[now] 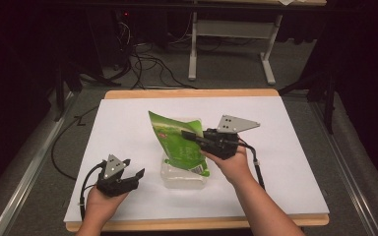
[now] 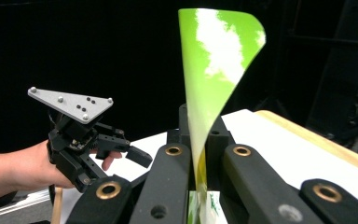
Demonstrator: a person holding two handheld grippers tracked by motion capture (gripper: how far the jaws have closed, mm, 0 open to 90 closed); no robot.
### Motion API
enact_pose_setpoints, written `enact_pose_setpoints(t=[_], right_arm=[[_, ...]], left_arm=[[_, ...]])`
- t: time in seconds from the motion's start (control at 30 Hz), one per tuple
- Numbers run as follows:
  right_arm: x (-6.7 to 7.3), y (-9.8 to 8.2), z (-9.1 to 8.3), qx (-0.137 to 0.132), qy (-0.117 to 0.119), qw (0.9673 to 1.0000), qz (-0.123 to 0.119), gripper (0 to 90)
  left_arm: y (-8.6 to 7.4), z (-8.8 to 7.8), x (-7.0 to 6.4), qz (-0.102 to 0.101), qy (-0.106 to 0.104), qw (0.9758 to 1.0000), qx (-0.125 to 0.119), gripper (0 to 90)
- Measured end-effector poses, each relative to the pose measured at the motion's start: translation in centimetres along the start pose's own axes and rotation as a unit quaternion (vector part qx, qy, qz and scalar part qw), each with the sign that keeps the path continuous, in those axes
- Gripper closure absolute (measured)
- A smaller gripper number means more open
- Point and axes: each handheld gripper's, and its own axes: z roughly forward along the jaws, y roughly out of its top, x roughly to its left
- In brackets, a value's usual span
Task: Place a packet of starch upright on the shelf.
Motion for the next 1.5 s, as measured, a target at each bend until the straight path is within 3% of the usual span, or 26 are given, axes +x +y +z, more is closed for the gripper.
enact_pose_setpoints(t=[0.13,0.3,0.7,0.83,0.93,1.0,1.17,1.33,1.5], right_arm=[[-0.6,-0.5,0.9,-0.004,0.005,1.0,0.003,90.0],[-1.3,-1.3,0.4,-0.012,-0.002,0.9998,0.013,90.0],[-1.9,-3.6,-0.7,0.01,-0.019,0.9992,0.032,88.1],[-2.1,-4.6,-0.9,0.014,-0.021,0.9985,0.049,89.9],[-2.1,-4.5,-1.7,-0.016,0.007,0.9981,0.058,90.0],[-1.7,-3.8,-2.0,-0.02,0.017,0.9986,0.046,90.0],[-1.2,-3.3,-2.5,-0.038,0.045,0.9971,0.047,90.0],[-1.4,-3.4,-2.6,-0.037,0.063,0.9962,0.047,90.0],[-1.9,-4.0,-1.9,-0.035,0.062,0.9951,0.069,90.0]], left_arm=[[-0.1,-0.1,0.1,-0.003,0.0,1.0,0.0,37.5],[-0.1,0.0,0.1,-0.003,0.0,1.0,0.0,37.4],[-0.2,0.1,-0.1,-0.002,-0.001,1.0,0.006,37.5],[-0.2,0.2,-0.1,-0.002,-0.002,1.0,0.007,37.5],[-0.2,0.3,-0.1,-0.003,-0.002,1.0,0.009,37.4],[-0.2,0.4,-0.1,-0.004,-0.002,0.9999,0.01,37.5],[-0.2,0.3,0.0,-0.003,0.001,1.0,0.008,37.5],[-0.2,0.3,0.0,-0.003,0.0,1.0,0.01,37.5],[-0.2,0.3,0.0,-0.002,0.0,1.0,0.009,37.5]])
